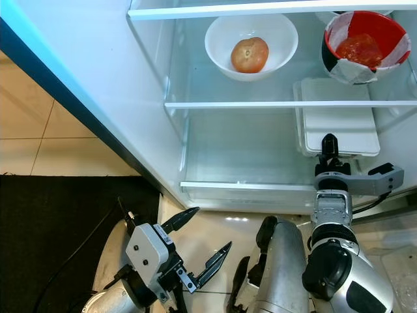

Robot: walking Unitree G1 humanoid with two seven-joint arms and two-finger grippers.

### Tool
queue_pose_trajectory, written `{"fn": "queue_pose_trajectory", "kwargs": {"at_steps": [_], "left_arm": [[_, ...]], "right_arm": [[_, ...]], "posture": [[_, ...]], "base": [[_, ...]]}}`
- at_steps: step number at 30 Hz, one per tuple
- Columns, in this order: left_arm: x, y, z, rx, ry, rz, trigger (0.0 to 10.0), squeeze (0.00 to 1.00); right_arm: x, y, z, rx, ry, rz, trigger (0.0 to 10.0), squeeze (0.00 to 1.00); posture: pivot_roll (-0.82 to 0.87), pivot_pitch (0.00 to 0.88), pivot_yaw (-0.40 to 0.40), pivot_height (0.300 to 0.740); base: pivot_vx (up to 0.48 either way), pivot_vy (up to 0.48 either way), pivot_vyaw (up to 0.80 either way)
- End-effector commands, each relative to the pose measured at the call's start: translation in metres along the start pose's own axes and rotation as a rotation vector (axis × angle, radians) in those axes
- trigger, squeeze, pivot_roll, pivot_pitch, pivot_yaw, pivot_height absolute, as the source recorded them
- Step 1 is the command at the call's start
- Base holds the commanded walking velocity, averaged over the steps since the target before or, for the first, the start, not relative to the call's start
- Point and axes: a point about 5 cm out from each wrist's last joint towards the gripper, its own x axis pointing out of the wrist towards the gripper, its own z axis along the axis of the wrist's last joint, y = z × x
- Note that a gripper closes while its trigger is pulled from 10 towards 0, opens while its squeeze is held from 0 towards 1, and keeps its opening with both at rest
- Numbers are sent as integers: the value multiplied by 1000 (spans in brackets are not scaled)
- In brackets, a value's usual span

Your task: Restocking fridge

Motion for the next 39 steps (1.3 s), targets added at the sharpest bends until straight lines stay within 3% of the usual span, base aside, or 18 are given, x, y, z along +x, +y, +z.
{"fn": "queue_pose_trajectory", "kwargs": {"at_steps": [1, 9, 11, 12, 15, 21, 24, 30, 39], "left_arm": [[-3, -5, -4, -21, 14, -17, 10000, 0], [-1, -6, -5, -23, 11, -17, 10000, 0], [-1, -6, -6, -24, 9, -18, 10000, 0], [-1, -6, -6, -24, 9, -18, 10000, 0], [0, -7, -6, -27, 6, -17, 10000, 0], [1, -7, -7, -27, 5, -17, 10000, 0], [0, -7, -7, -26, 4, -16, 10000, 0], [1, -6, -8, -24, 1, -11, 10000, 0], [4, -2, -9, -14, -6, 3, 10000, 0]], "right_arm": [[-11, -16, -4, 9, 42, -25, 10000, 1000], [-17, -20, 3, 115, 23, 96, 10000, 933], [-23, -22, 1, 150, 28, 152, 10000, 761], [-23, -22, 1, 150, 28, 152, 10000, 761], [-37, -30, -5, 186, 41, 217, 10000, 631], [-47, -33, -8, 215, 74, 283, 10000, 620], [-62, -29, -16, 232, 167, 428, 10000, 580], [-85, -20, -21, 256, 272, 602, 10000, 573], [-110, -22, -32, 218, 439, 647, 10000, 557]], "posture": [[176, 436, 96, 300], [158, 434, 88, 300], [151, 431, 83, 300], [151, 431, 83, 300], [147, 431, 80, 300], [145, 433, 79, 300], [143, 433, 77, 300], [135, 427, 71, 300], [127, 413, 58, 300]], "base": [[0, 0, 0], [0, 0, 0], [0, 0, 0], [0, 0, 0], [0, 0, 0], [0, 0, 0], [0, 0, 0], [0, 0, 0], [0, 0, 0]]}}
